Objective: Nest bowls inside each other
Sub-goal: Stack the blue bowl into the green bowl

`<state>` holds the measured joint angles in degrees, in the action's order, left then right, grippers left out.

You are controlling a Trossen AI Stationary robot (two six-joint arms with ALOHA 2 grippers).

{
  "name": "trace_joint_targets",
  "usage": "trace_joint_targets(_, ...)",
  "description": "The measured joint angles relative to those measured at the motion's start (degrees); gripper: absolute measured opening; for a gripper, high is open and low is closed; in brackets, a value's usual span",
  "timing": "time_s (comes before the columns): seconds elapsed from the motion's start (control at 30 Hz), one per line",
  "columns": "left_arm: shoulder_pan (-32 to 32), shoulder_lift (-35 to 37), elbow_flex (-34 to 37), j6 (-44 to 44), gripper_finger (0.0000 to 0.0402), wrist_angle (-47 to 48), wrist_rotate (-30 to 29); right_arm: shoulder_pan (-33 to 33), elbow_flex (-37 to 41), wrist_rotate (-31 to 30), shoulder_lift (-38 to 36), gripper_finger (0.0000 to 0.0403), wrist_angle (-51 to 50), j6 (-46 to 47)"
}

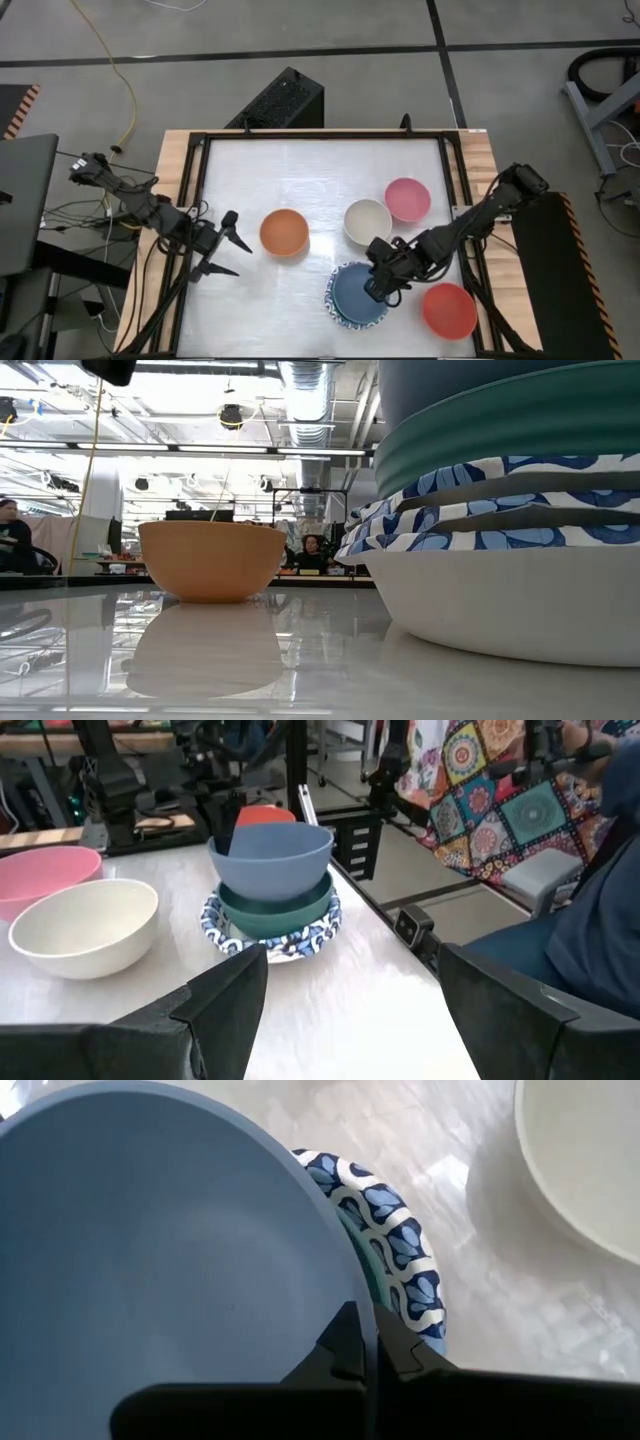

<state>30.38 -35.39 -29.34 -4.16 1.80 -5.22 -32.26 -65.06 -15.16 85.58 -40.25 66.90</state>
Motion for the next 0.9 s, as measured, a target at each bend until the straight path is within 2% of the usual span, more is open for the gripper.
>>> trace_joint_targets(0.57,-0.01,-0.21,0.0,0.0,0.0281,-0.04,0.01,-0.27,0.0,-1.84,0.02,0.0006,0.05,1.12)
trace_joint_targets(0.9,0.05,-0.21,0.0,-0.09,0.0281,-0.33,0.03,-0.32,0.0,0.24,4.86,0.0007,2.22,0.75)
